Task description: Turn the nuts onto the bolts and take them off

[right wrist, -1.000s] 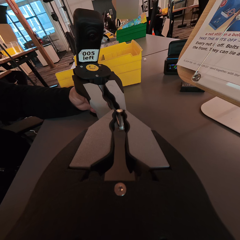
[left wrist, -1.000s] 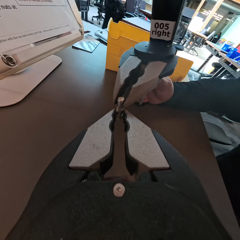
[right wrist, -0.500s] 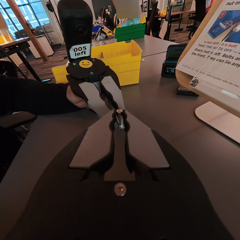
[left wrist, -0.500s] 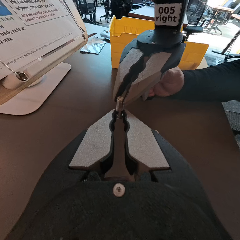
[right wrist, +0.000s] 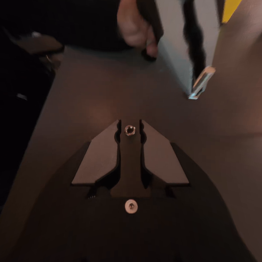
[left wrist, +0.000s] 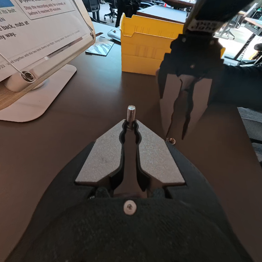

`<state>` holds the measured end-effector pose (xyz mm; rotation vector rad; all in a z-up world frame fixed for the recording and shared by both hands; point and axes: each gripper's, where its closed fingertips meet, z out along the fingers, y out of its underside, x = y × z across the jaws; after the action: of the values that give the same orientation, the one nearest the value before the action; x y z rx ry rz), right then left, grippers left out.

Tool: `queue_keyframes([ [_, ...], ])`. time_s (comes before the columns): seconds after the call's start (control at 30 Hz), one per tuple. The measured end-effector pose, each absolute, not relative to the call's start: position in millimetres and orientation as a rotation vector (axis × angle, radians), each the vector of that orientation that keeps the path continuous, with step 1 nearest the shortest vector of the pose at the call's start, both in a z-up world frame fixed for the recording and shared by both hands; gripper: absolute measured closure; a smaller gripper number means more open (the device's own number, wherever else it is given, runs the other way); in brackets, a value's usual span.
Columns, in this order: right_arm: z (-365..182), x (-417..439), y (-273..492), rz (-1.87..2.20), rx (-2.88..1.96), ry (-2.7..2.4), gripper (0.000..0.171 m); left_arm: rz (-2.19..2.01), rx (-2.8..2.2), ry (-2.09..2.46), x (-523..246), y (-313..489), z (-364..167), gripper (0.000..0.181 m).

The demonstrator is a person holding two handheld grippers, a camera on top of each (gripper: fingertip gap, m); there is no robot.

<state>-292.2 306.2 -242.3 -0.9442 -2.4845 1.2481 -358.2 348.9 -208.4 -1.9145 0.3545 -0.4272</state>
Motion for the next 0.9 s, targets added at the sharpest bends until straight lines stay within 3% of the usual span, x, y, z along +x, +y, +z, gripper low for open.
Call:
queue_keyframes([
  [0.13, -265, -285, 305, 1.083, -0.933, -2.557, 0.15, -0.411, -1.905, 0.346, -360, 350, -207, 0.173],
  [0.9, -264, -290, 308, 1.039, -0.911, -2.502, 0.157, -0.408, -1.906, 0.317, -364, 351, -207, 0.174],
])
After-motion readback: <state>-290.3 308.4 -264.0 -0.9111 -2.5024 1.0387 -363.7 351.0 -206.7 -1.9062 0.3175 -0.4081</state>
